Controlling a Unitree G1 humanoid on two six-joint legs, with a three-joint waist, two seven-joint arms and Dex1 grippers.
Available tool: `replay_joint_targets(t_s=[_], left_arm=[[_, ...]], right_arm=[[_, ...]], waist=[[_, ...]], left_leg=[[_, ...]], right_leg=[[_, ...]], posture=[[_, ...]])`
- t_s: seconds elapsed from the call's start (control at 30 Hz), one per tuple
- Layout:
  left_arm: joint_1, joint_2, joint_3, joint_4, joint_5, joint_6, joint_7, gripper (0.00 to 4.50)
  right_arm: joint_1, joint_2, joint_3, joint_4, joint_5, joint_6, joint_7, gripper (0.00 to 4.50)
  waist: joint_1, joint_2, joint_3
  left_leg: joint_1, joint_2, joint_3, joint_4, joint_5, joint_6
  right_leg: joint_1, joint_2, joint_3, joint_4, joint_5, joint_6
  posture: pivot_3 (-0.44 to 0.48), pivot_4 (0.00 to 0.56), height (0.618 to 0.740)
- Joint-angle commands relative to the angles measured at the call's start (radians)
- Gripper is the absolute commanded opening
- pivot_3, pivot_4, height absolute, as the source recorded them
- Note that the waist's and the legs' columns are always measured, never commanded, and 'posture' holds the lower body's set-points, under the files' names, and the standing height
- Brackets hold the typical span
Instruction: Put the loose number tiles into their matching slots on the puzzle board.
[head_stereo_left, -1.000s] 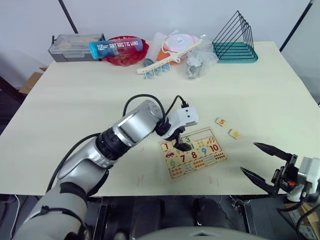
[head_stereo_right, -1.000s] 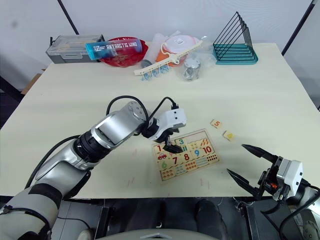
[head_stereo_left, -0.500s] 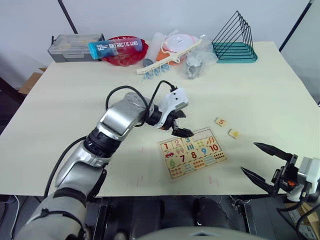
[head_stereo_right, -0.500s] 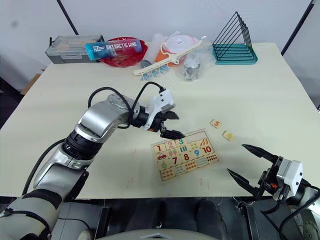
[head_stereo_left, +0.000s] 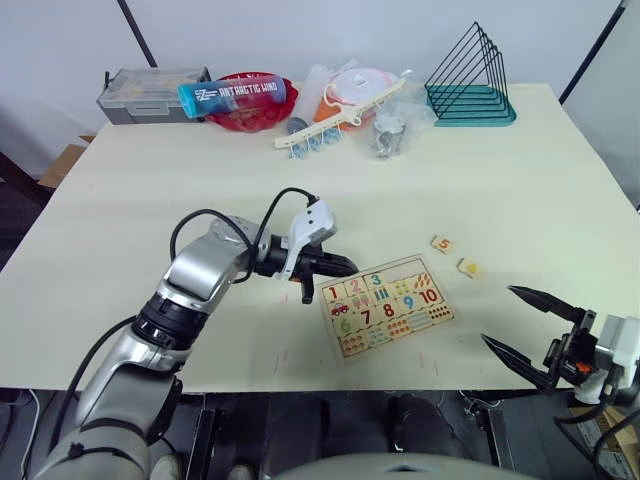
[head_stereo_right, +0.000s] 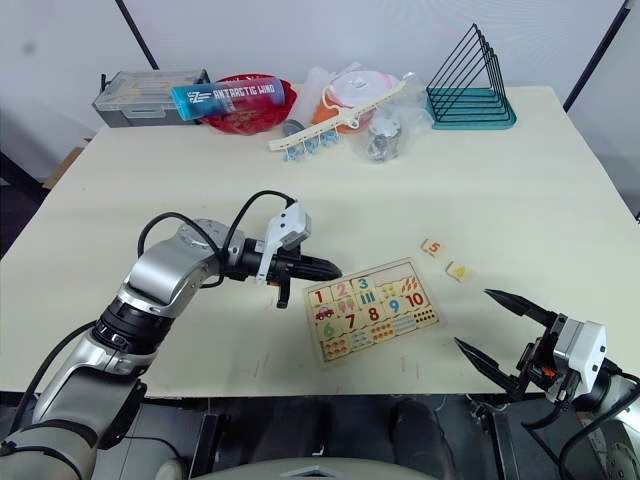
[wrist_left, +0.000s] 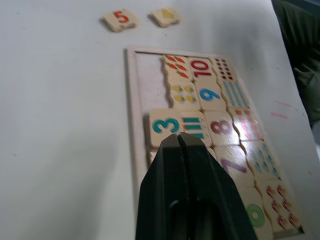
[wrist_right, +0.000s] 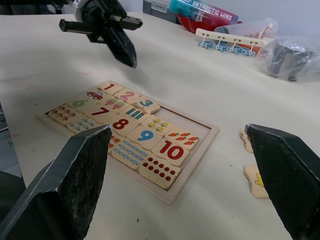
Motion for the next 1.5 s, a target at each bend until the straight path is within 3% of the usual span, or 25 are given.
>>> replay_joint_targets(t_s=[0.03,0.63,1.07,1.5], left_arm=[[0.036,-0.001,0.013,-0.065,-0.027,-0.031,-0.017,0.05],[0.246,-0.114,-0.071,-0.334,0.025,0.050,0.277,0.05],[0.293,-0.191,-0.119,-0.366,0.113,0.032,0.466,0.05],[0.294,-0.243,-0.136,-0.379,0.118,0.074,0.542,0.05]], right_arm=[[0.009,-0.001,-0.021,-0.028,0.015,-0.015,-0.003,4.50],[0.097,-0.005,-0.049,-0.096,0.041,0.013,-0.013,4.50],[0.175,-0.017,-0.098,-0.124,0.065,0.025,0.004,4.50],[0.198,-0.032,-0.122,-0.142,0.081,0.045,0.010,4.50]], waist=[[0.000,0.000,0.000],[0.000,0.000,0.000],[0.000,0.001,0.000],[0.001,0.001,0.000]], left_leg=[[0.000,0.000,0.000,0.000,0.000,0.000],[0.000,0.000,-0.004,0.000,0.000,0.000],[0.000,0.000,-0.004,0.000,0.000,0.000],[0.000,0.000,-0.004,0.000,0.000,0.000]], right_leg=[[0.000,0.000,0.000,0.000,0.000,0.000],[0.000,0.000,0.000,0.000,0.000,0.000],[0.000,0.000,0.000,0.000,-0.001,-0.001],[0.000,-0.001,0.000,0.000,-0.001,-0.001]], posture=[[0.000,0.150,0.740],[0.000,0.150,0.740],[0.000,0.150,0.740],[0.000,0.150,0.740]])
